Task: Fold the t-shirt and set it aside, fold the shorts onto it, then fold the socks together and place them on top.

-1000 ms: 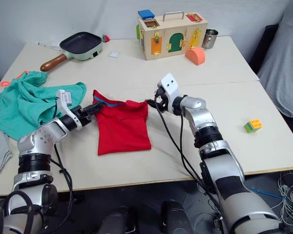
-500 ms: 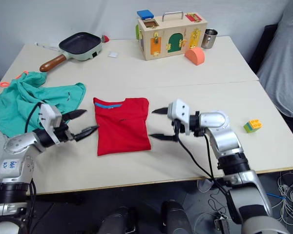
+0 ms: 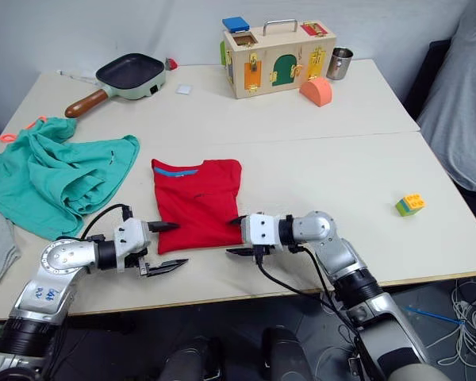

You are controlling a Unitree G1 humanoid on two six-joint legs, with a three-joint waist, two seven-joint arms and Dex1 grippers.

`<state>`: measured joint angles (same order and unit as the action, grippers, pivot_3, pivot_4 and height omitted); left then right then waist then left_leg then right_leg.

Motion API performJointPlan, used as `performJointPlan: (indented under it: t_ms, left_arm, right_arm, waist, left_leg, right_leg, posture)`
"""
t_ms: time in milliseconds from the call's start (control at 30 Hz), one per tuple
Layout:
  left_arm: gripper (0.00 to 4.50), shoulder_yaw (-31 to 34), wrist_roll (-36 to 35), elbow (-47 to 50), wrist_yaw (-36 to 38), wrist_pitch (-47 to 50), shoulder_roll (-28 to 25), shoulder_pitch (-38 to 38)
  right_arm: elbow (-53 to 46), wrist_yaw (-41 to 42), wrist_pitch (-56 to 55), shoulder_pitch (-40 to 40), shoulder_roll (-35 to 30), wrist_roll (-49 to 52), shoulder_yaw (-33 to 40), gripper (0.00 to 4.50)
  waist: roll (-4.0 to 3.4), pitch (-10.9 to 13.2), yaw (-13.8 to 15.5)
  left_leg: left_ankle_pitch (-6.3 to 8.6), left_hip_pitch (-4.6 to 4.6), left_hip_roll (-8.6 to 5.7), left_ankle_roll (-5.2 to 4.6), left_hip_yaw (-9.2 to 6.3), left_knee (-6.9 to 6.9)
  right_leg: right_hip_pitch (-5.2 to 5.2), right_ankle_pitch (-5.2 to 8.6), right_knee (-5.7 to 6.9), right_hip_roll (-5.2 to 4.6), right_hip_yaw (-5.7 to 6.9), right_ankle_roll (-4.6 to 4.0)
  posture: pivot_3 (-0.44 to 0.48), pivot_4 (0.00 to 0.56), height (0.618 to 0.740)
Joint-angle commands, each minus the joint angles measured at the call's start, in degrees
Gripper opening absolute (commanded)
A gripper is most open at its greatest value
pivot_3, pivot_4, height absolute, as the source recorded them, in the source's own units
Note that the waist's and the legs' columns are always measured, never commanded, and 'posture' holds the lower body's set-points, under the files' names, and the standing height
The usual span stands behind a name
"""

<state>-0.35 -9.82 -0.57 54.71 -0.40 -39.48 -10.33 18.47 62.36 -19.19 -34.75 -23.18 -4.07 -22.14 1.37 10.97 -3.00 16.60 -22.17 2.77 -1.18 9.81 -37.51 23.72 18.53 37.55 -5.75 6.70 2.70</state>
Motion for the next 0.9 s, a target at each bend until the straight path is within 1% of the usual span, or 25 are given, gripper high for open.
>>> performJointPlan:
  t_ms: [33, 67, 167, 200, 267, 333, 400, 433, 467, 600, 767, 900]
  left_arm:
    - [4.5, -0.1, 3.3, -0.5, -3.1, 0.6, -0.6, 0.2]
    - [4.5, -0.4, 3.6, -0.8, -3.0, 1.0, -0.8, 0.0]
    - [3.88, -1.4, 5.1, -1.5, -3.4, 1.5, -1.5, -0.5]
    - [3.62, -1.8, 5.3, -1.7, -3.0, 1.6, -1.8, -0.7]
    - [3.01, -2.5, 4.9, -1.9, -1.8, 2.2, -2.1, -0.9]
    - [2.48, -3.1, 3.1, -1.3, 0.8, 2.4, -2.9, -0.4]
    - [1.86, -2.9, 1.3, 0.1, 3.2, 2.2, -3.7, 0.7]
    - [1.64, -2.6, -0.1, 1.3, 4.5, 2.7, -4.2, 1.6]
    - [1.28, -2.2, -0.8, 2.4, 5.3, 2.6, -4.7, 2.4]
    - [0.05, -0.1, -4.2, 7.9, 7.3, 3.7, -7.0, 6.7]
    - [0.05, 3.2, -7.8, 15.2, 7.9, 5.5, -8.9, 14.2]
    - [0.05, 4.4, -8.2, 18.6, 6.8, 5.8, -9.0, 18.6]
  right_arm:
    - [3.9, -3.5, -4.2, -2.6, -0.1, -4.6, -0.9, 1.58]
    - [5.0, -4.2, -4.1, -3.1, 0.1, -5.4, -1.1, 1.22]
    - [5.8, -5.0, -2.9, -3.4, 0.5, -5.6, -1.1, 0.2]
    - [5.5, -4.7, -2.1, -3.3, 0.5, -5.2, -1.0, 0.0]
    - [4.1, -3.4, -0.1, -2.7, 0.1, -4.1, -0.7, 0.0]
    - [0.3, -0.9, 2.9, -1.0, -1.1, -1.5, -0.2, 0.0]
    - [-4.6, 2.1, 6.7, 1.3, -2.7, 1.9, 0.4, 0.0]
    - [-7.1, 3.2, 8.4, 2.5, -3.6, 3.1, 0.6, 0.0]
    - [-9.8, 4.5, 9.5, 3.8, -4.8, 4.4, 0.7, 0.0]
    - [-20.4, 6.0, 14.6, 10.3, -9.7, 7.0, 1.6, 0.0]
    - [-29.7, 4.9, 18.7, 17.7, -13.6, 8.6, 2.5, 0.0]
    - [-31.4, 3.2, 19.6, 19.8, -14.7, 8.6, 3.0, 0.0]
  waist:
    - [0.0, 0.0, 0.0]
    - [0.0, 0.0, 0.0]
    - [0.01, 0.0, 0.0]
    - [0.01, 0.0, 0.0]
    - [0.0, 0.0, 0.0]
    - [0.0, 0.0, 0.0]
    - [0.0, 0.0, 0.1]
    - [0.01, 0.0, 0.1]
    - [0.01, 0.0, 0.2]
    - [0.0, 0.0, 0.0]
    - [0.01, 0.0, 0.1]
    - [0.01, 0.0, 0.5]
  left_leg:
    - [-0.02, 0.02, 0.0, -0.03, 0.0, -0.01]
    - [-0.03, 0.05, 0.01, -0.03, 0.0, -0.05]
    - [-0.06, 0.14, 0.01, 0.0, -0.02, -0.05]
    - [-0.08, 0.18, 0.01, 0.03, -0.02, -0.04]
    - [-0.12, 0.24, 0.02, 0.04, -0.04, -0.02]
    - [-0.14, 0.33, 0.02, 0.06, -0.04, 0.03]
    - [-0.14, 0.41, 0.01, 0.06, -0.04, 0.14]
    - [-0.13, 0.41, 0.01, 0.08, -0.05, 0.2]
    - [-0.11, 0.45, 0.01, 0.11, -0.05, 0.24]
    - [-0.04, 0.47, 0.02, 0.17, -0.02, 0.41]
    - [0.07, 0.44, 0.03, 0.12, -0.02, 0.4]
    - [0.1, 0.45, 0.03, 0.14, -0.03, 0.41]
  right_leg:
    - [-0.02, 0.0, 0.01, -0.01, 0.0, 0.0]
    - [-0.05, 0.0, 0.05, -0.02, 0.0, 0.0]
    - [-0.1, 0.0, 0.13, -0.04, -0.01, 0.0]
    - [-0.12, 0.0, 0.17, -0.04, -0.01, 0.0]
    - [-0.16, 0.0, 0.2, -0.04, -0.01, -0.01]
    - [-0.23, -0.01, 0.21, -0.06, -0.02, -0.03]
    - [-0.25, 0.01, 0.21, -0.07, -0.03, -0.06]
    - [-0.25, 0.03, 0.19, -0.07, -0.02, -0.11]
    - [-0.25, 0.05, 0.19, -0.07, -0.02, -0.14]
    - [-0.22, 0.14, 0.1, -0.06, -0.01, -0.29]
    - [-0.25, 0.15, -0.07, -0.04, 0.0, -0.28]
    - [-0.26, 0.15, -0.1, -0.05, -0.01, -0.28]
  posture:
    - [0.0, 0.15, 0.74]
    - [0.0, 0.15, 0.74]
    - [0.0, 0.15, 0.74]
    - [0.0, 0.15, 0.74]
    - [0.0, 0.15, 0.74]
    - [0.0, 0.15, 0.74]
    - [0.0, 0.15, 0.74]
    - [0.0, 0.15, 0.74]
    - [0.0, 0.15, 0.74]
    - [0.0, 0.15, 0.74]
    - [0.0, 0.15, 0.74]
    - [0.0, 0.15, 0.74]
